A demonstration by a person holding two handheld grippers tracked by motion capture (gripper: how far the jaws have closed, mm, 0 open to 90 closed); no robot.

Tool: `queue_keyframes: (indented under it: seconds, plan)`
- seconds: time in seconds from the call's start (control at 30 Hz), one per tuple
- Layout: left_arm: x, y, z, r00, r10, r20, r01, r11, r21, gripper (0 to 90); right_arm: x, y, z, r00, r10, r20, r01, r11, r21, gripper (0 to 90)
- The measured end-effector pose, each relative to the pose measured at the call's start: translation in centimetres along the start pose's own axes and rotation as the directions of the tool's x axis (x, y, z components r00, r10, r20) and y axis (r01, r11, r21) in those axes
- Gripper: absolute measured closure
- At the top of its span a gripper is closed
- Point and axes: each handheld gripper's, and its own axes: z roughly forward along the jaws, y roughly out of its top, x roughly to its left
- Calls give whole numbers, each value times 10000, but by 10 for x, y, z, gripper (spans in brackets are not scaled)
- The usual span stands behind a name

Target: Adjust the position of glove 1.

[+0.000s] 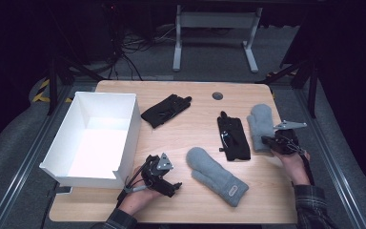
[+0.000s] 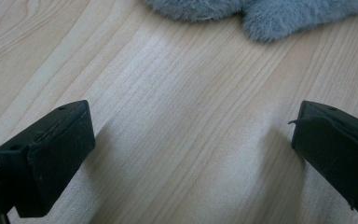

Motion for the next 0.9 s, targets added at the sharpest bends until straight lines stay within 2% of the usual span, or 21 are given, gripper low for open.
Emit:
queue_keyframes:
  seconds: [0.07,0.17,0.3,0.37,0.43,0.9]
  plan:
    - [0,0,0,10000,-5,-5,5,10000,-4,0,-2,0,-2,9998,197,70,-197,9998,-32,900]
    - [0,0,0,10000,-1,-14,1,10000,-6,0,8,3,-4,9994,-34,-349,23,9995,-310,900]
    - [0,0,0,10000,-3,-17,3,10000,-8,0,25,6,7,9965,-547,-633,552,9985,61,900]
    - [0,0,0,10000,-5,-16,5,10000,-10,0,29,7,12,9949,-610,-807,625,9979,153,900]
    - [0,0,0,10000,-4,-17,3,10000,-7,0,30,7,13,9949,-679,-744,703,9971,302,900]
    - [0,0,0,10000,2,-14,-2,10000,-3,0,5,-2,1,10000,-21,-33,23,9976,686,900]
